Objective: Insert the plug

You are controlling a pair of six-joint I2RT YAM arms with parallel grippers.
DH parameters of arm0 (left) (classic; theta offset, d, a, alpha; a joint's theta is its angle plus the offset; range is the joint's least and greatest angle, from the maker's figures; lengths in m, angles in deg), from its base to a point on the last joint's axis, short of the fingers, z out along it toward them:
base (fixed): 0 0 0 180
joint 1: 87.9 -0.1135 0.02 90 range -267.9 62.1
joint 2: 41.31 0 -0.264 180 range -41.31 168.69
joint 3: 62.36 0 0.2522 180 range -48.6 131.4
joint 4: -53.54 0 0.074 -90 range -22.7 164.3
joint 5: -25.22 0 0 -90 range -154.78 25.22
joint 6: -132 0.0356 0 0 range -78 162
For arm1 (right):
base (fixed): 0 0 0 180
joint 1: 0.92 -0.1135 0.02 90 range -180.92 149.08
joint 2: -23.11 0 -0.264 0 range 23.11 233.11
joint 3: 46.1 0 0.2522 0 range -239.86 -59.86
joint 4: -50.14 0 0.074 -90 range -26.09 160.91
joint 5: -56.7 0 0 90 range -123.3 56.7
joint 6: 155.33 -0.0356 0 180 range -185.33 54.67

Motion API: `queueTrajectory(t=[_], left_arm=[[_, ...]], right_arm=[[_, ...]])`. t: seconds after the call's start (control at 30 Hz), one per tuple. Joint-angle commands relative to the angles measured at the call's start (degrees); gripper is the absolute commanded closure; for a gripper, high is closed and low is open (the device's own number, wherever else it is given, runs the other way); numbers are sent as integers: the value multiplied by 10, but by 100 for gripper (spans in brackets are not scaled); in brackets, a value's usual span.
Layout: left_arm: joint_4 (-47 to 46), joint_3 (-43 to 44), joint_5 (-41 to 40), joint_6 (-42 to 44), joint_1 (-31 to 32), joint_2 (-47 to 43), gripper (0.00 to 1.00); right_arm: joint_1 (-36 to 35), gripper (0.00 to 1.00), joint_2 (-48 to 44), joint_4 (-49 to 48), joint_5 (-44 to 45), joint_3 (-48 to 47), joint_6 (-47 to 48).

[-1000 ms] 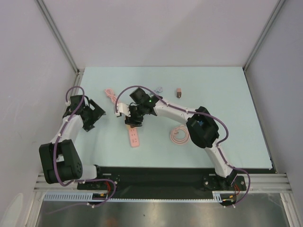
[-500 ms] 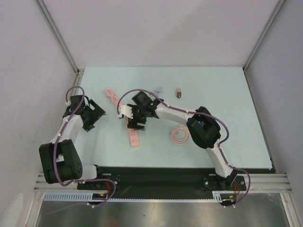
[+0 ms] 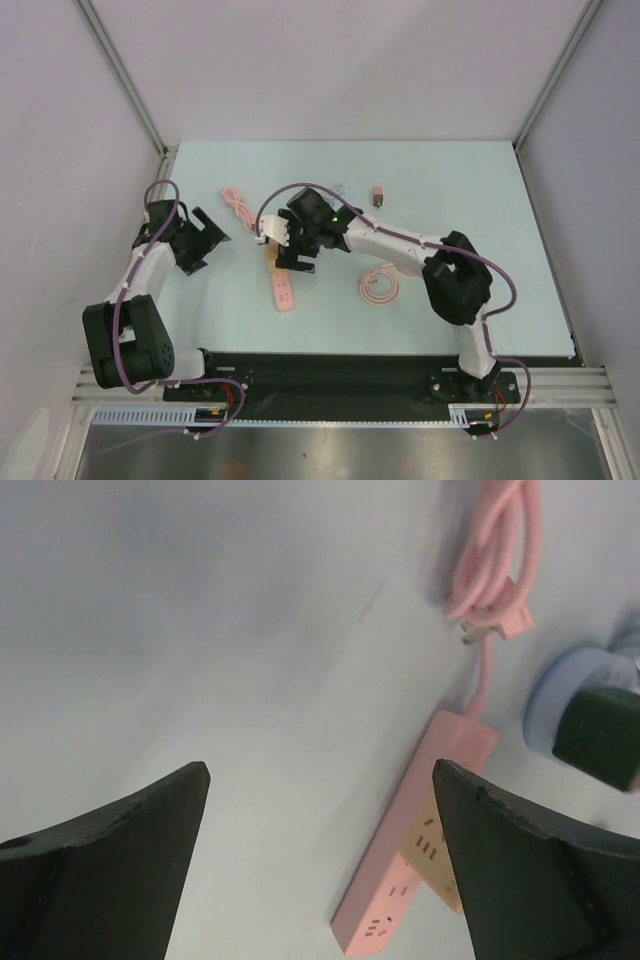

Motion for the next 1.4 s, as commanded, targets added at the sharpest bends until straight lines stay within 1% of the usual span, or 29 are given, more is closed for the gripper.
queueTrajectory(t=[0.0,0.03,0.07,0.1,0.13,0.17,0.2,0.23,0.27,0.3,0.33,0.4,0.43,0.47,0.5,0.57,0.7,0.87,0.97,1.03,1.07,1.1,1.13,1.23,1.27,1.33,1.37], left_arm=[[-28,29,102,40,-5,-6,0],[-34,25,141,60,-5,-10,0],[-59,20,162,68,-5,-19,1],[-74,7,177,74,-4,-46,2],[-85,2,189,79,-2,-60,2],[-100,-3,188,83,1,-78,3],[-103,-7,183,86,5,-91,4],[-104,-7,177,93,15,-116,5],[-104,-7,169,98,22,-125,5],[-103,-7,162,101,29,-135,7],[-101,-6,154,105,44,-153,7],[-99,-9,138,108,57,-173,8],[-99,-14,126,110,73,-181,8],[-100,-16,116,112,79,-194,8],[-100,-17,99,113,86,-198,8],[-99,-18,95,119,94,-203,8],[-95,-17,97,124,96,-196,8],[-95,-17,106,122,96,-192,8],[-95,-16,111,121,96,-187,8],[-95,-17,111,121,96,-187,9],[-96,-16,111,122,96,-188,9],[-95,-17,111,125,97,-188,9],[-95,-17,108,126,97,-190,9],[-87,-10,104,130,100,-197,11],[-82,-6,110,130,101,-202,12],[-70,4,118,128,104,-211,13],[-67,8,125,127,105,-221,14]], right_arm=[[6,0,-111,-61,30,47,-70],[16,0,-124,-77,37,60,-94],[39,0,-142,-90,50,67,-117],[57,0,-145,-113,64,71,-180],[74,0,-142,-119,108,65,-210],[108,0,-135,-113,126,55,-238],[122,3,-108,-81,152,36,-258],[136,6,-86,-54,193,-13,-296],[165,10,-64,-24,200,-48,-306],[177,20,-13,37,203,-79,-315],[189,25,10,63,216,-138,-333],[217,36,55,121,242,-187,-354],[226,36,90,136,269,-212,-364],[234,37,108,148,277,-250,-387],[251,39,121,161,277,-267,-395],[266,41,148,159,262,-294,-408],[290,41,170,129,205,-305,-418],[301,35,180,102,165,-292,-417],[302,36,194,98,159,-293,-414],[303,38,202,96,154,-294,-410],[304,43,210,99,151,-297,-411],[305,45,214,102,145,-300,-410],[307,47,216,103,142,-305,-411],[309,46,216,102,141,-305,-409],[309,48,216,103,141,-306,-408],[311,56,214,102,140,-307,-408],[312,72,213,102,140,-309,-407]])
